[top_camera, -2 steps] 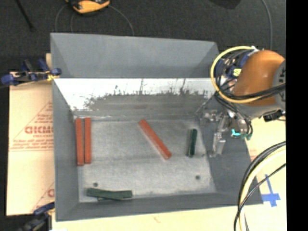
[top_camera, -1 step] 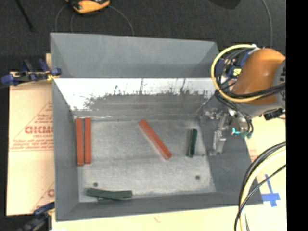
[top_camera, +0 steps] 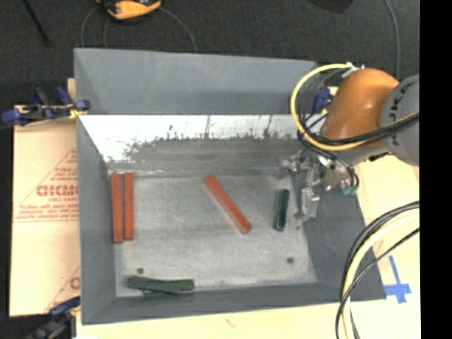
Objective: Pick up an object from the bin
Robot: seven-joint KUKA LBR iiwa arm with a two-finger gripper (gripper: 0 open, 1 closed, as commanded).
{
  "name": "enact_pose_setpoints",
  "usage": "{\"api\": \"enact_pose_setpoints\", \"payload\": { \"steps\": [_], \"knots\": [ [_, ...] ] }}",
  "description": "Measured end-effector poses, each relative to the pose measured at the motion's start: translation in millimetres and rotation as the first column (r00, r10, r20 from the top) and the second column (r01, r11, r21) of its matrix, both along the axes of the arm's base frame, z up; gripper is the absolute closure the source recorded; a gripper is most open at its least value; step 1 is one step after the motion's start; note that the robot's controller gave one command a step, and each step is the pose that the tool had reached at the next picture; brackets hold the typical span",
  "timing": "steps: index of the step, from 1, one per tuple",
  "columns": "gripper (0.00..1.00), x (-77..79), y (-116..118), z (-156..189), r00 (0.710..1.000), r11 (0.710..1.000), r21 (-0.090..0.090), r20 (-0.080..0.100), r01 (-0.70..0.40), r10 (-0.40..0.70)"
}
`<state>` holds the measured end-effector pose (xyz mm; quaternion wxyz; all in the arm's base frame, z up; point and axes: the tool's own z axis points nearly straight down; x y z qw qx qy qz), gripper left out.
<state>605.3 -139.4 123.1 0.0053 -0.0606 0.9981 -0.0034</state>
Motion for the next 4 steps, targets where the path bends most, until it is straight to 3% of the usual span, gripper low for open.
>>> {"api": "enact_pose_setpoints", "payload": {
  "steps": [1, 2, 3, 4],
  "knots": [
    [1.00, 12.4, -4.4, -48.9, 0.972, 0.972, 0.002, -0.002, -0.234, 0.234],
    [1.00, 12.5, -4.4, -48.8, 0.972, 0.972, 0.002, -0.001, -0.234, 0.234],
    [1.00, 13.7, -2.7, 55.3, 0.969, 0.969, 0.003, -0.006, -0.245, 0.245],
    [1.00, 13.7, -2.7, 55.3, 0.969, 0.969, 0.004, -0.006, -0.245, 0.245]
  ]
}}
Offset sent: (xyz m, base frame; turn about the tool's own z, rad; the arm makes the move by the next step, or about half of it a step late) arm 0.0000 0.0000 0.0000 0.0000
